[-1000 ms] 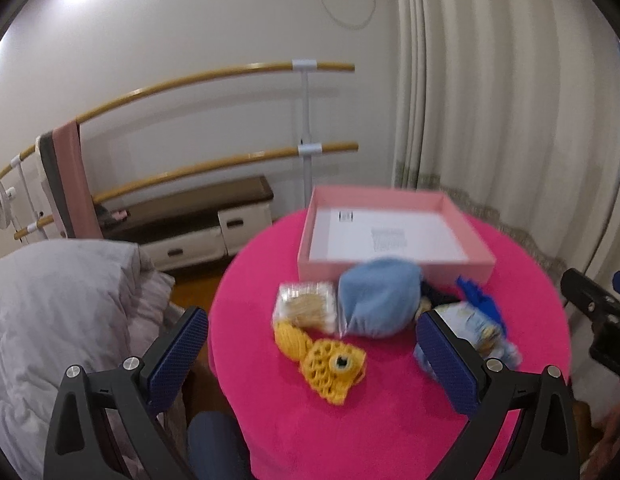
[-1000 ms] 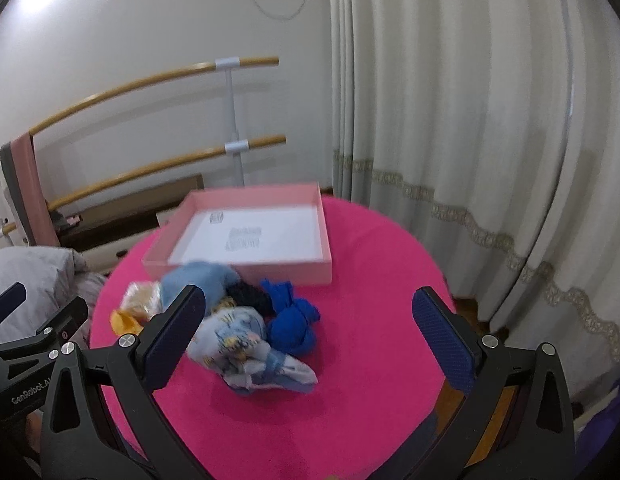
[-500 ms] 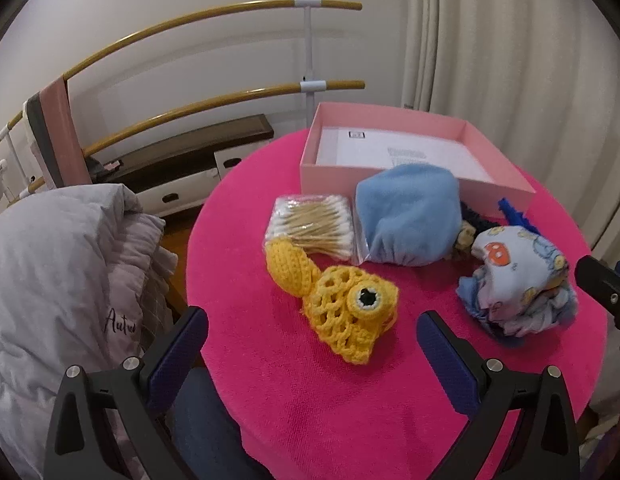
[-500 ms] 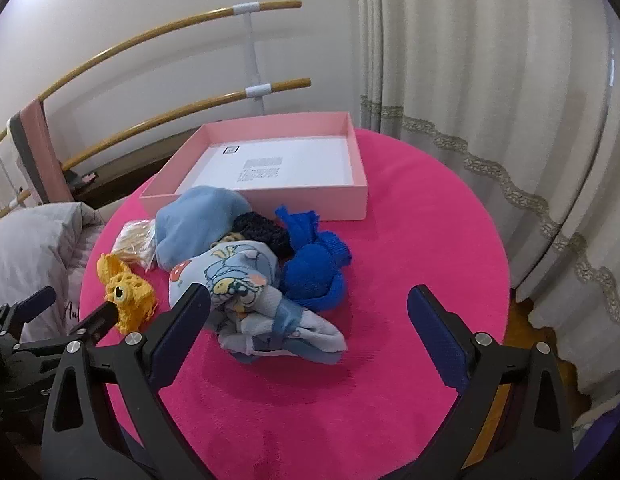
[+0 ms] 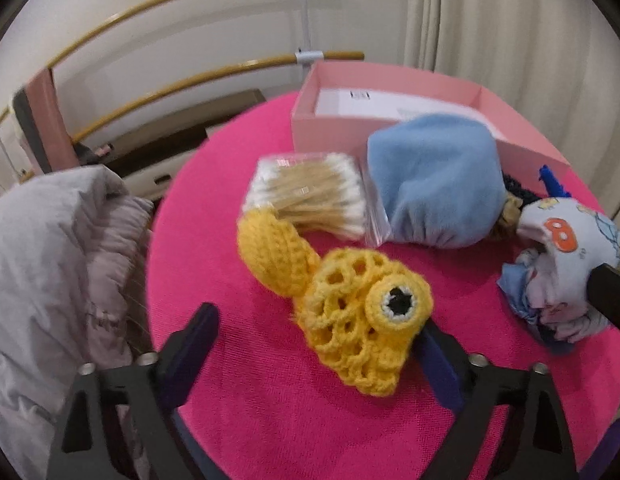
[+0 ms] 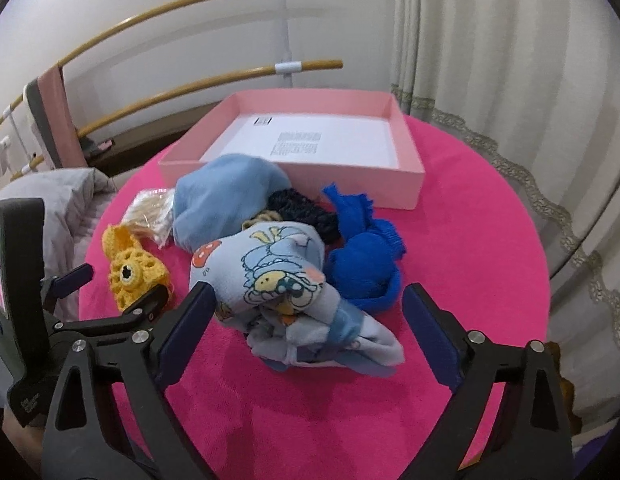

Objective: Organize soft objects
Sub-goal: 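Grasp the yellow crochet fish with left tool while right tool grasps cartoon cloth bundle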

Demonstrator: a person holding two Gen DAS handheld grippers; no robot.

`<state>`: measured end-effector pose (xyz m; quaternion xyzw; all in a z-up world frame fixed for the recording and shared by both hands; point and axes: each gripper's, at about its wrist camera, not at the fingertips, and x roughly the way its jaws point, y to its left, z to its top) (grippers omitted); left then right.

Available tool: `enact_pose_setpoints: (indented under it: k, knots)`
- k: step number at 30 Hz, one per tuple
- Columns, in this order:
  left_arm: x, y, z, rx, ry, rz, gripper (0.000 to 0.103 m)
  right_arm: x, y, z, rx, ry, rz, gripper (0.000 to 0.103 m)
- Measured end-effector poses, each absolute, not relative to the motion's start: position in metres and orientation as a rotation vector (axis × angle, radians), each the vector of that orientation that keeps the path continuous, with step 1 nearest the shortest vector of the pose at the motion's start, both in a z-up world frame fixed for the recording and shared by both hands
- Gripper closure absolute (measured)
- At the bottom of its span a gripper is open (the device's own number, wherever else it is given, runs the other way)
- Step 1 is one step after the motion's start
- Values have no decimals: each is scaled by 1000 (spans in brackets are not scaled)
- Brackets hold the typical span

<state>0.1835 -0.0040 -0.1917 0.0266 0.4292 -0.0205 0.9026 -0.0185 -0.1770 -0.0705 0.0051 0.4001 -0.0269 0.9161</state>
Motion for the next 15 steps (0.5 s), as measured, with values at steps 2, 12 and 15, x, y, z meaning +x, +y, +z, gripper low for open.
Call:
enact_pose_setpoints:
  k: [2, 12, 15]
  knots:
    - [190, -1, -197, 36, 882, -57, 17, -13, -174, -76, 16, 828, -31, 11]
    - [209, 0, -209, 40, 884, -123, 51, -6, -169, -85, 68, 835, 93, 48]
    - [213, 10, -209, 19, 895, -142, 62, -9, -179, -84, 128, 833, 115, 53]
